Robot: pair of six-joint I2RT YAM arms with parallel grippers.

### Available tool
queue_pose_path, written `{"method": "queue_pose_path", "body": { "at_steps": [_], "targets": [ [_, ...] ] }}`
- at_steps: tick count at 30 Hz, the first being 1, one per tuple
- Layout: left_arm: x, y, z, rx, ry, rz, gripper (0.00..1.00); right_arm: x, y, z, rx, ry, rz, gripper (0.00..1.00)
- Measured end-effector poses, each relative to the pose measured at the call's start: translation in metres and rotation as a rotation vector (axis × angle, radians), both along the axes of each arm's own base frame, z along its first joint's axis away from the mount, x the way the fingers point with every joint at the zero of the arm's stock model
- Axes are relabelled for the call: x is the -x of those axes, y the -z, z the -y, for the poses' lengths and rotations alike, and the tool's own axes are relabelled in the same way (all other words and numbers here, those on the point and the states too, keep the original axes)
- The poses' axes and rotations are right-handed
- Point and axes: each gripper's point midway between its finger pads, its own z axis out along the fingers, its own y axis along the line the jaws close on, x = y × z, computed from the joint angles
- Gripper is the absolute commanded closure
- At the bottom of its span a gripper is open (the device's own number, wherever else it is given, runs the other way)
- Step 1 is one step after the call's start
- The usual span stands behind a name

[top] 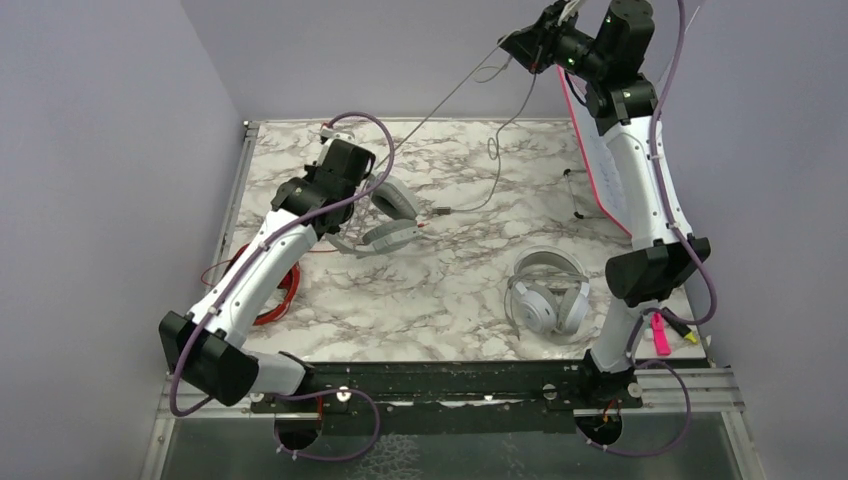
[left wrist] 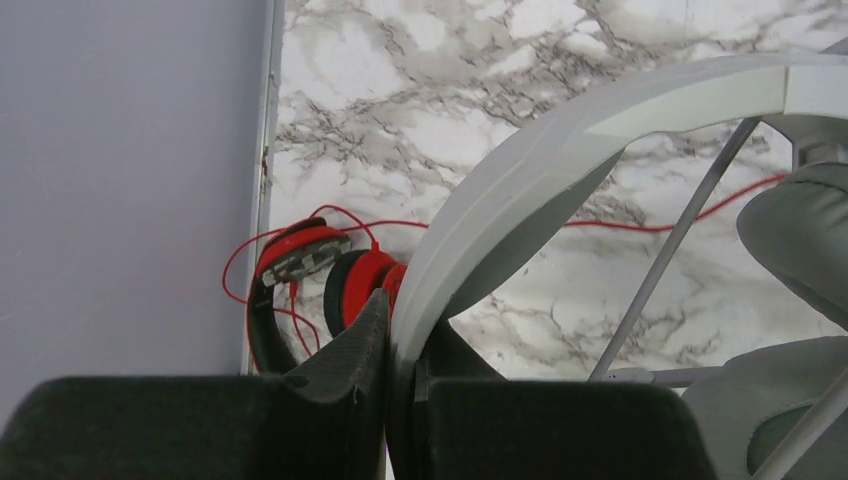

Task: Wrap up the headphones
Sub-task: Wrap the headphones cable around the headphones.

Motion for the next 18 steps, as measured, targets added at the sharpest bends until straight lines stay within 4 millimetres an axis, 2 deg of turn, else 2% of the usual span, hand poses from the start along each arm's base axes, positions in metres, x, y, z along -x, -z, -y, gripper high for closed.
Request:
{"method": "queue_pose_path", "body": {
  "at_steps": [4,9,11,14,18],
  "targets": [
    [-0.032,0.006,-0.009,0.004,-0.049,0.030,1.00,0.026,-0.014,-0.007,-0.010,-0.067,0.012,1.00],
    [-0.078,0.002,-0.017,0.010,-0.109,0.055,1.00,0.064,-0.024,-0.035,-0.036,-0.191,-0.001,1.00],
    [-0.096,-0.003,-0.022,0.020,-0.138,0.073,1.00,0.083,-0.027,-0.053,-0.040,-0.243,0.004,1.00],
    [-0.125,-0.012,-0.030,0.053,-0.187,0.110,1.00,0.121,-0.027,-0.092,-0.039,-0.347,0.002,1.00],
    [-0.167,-0.027,-0.041,0.162,-0.249,0.169,1.00,0.184,-0.010,-0.145,-0.019,-0.487,-0.025,1.00]
  ]
}}
